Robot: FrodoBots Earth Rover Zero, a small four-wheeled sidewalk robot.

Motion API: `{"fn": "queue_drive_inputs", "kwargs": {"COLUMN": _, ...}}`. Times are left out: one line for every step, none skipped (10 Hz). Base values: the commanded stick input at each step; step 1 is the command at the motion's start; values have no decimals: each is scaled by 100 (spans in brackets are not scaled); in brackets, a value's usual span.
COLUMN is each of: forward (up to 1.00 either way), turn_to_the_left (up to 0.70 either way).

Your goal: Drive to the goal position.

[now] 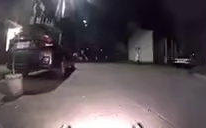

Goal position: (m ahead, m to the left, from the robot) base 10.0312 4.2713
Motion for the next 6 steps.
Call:
{"fn": "queue_drive_inputs", "kwargs": {"forward": 85, "turn_to_the_left": 0}}
{"fn": "queue_drive_inputs", "kwargs": {"forward": 85, "turn_to_the_left": 0}}
{"fn": "queue_drive_inputs", "kwargs": {"forward": 85, "turn_to_the_left": 0}}
{"fn": "queue_drive_inputs", "kwargs": {"forward": 85, "turn_to_the_left": 0}}
{"fn": "queue_drive_inputs", "kwargs": {"forward": 85, "turn_to_the_left": 0}}
{"fn": "queue_drive_inputs", "kwargs": {"forward": 85, "turn_to_the_left": 0}}
